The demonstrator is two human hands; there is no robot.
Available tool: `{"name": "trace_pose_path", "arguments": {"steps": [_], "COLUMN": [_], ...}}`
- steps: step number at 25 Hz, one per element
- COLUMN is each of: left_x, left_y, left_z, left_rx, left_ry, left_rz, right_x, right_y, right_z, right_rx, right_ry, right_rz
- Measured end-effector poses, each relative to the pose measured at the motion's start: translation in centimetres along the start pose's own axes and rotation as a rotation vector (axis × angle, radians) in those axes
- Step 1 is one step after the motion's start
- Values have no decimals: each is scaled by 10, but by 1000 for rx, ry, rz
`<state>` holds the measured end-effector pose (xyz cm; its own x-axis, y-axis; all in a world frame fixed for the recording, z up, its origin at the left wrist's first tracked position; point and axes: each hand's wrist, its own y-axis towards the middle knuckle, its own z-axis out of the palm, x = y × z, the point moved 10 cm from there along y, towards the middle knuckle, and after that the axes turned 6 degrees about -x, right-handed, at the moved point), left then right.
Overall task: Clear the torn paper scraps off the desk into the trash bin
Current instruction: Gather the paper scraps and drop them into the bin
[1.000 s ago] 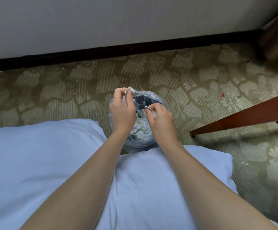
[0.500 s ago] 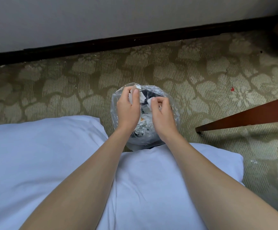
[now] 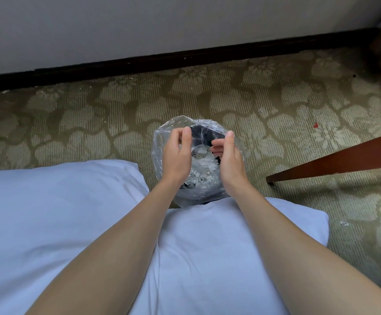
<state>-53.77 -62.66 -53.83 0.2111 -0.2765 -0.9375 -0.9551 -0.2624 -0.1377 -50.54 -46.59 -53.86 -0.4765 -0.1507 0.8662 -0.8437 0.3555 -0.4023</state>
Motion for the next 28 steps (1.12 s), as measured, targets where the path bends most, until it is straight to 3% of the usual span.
{"name": "trace_pose_path", "arguments": {"steps": [14,20,28], "left_x": [14,20,24], "left_y": [4,-1,7], "left_z": [8,11,15], "left_rx": [29,59,62], "left_ry": [166,39,119], "left_rz": [19,-141,-62], "right_x": [0,-1,-6], "right_y": [-7,-6,-4], "right_z": [0,5,5], "right_rx": [66,84,89], "right_ry": [1,-33,-53], "right_rz": [-8,7,31]}}
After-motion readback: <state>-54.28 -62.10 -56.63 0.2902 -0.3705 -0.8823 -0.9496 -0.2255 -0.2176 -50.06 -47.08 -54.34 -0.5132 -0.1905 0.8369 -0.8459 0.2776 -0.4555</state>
